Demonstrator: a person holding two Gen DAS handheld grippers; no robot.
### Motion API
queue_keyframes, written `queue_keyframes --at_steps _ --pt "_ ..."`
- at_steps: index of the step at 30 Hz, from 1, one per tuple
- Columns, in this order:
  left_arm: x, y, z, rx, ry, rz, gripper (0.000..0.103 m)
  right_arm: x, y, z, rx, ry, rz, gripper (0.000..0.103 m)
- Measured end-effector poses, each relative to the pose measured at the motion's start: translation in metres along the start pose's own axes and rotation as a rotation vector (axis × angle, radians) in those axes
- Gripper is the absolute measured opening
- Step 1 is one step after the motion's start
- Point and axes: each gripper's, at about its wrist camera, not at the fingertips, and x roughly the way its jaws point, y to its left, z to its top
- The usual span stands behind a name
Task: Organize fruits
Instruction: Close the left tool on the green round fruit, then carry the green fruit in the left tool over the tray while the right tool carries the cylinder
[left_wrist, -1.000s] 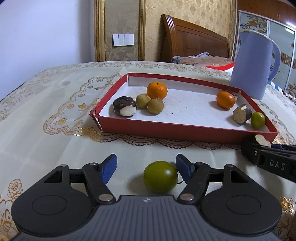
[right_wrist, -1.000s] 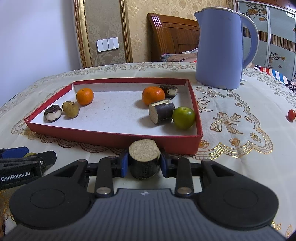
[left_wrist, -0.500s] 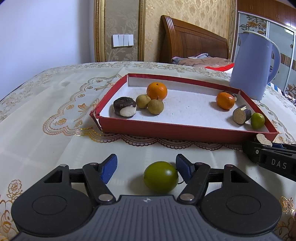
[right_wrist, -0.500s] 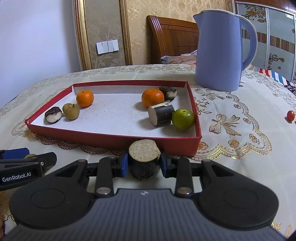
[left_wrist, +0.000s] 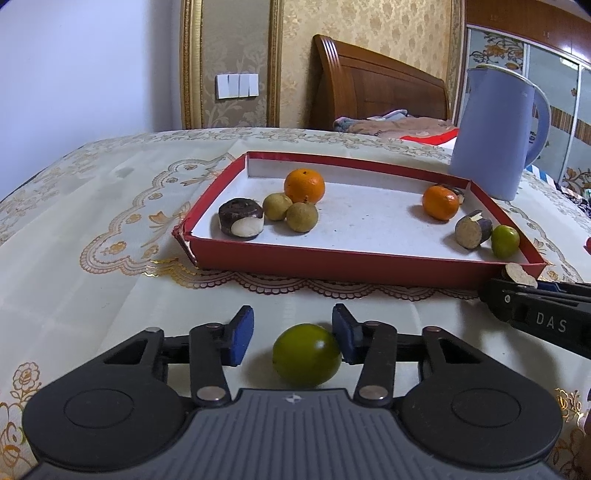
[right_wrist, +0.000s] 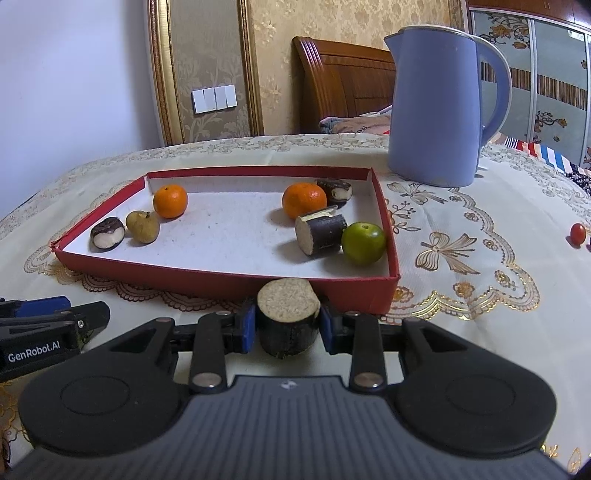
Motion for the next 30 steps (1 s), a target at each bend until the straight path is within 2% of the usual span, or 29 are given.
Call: queue_keyframes --at_steps 3,7,11,21,30 --pt "0.000 -0.001 0.000 0.003 0.000 -0.004 0.043 -0.001 0.000 0.000 0.000 -0.003 0.000 0.032" --pt "-0.002 -0.002 -0.001 0.015 -0.007 -0.017 0.035 -0.002 -0.001 0.000 0.001 -0.009 0.000 0.032" --pt "-0.002 -0.003 -0.001 0.024 -0.007 -0.025 0.033 -0.004 -0.001 0.000 0.002 -0.019 0.001 0.032" --pt "-0.005 -0.003 -0.002 0.035 -0.019 -0.025 0.032 -0.010 -0.005 -0.001 0.021 -0.035 0.007 0.032" --pt "-0.010 0.005 -0.004 0.003 -0.025 -0.031 0.032 -0.020 -0.012 -0.005 0.045 -0.067 0.016 0.032"
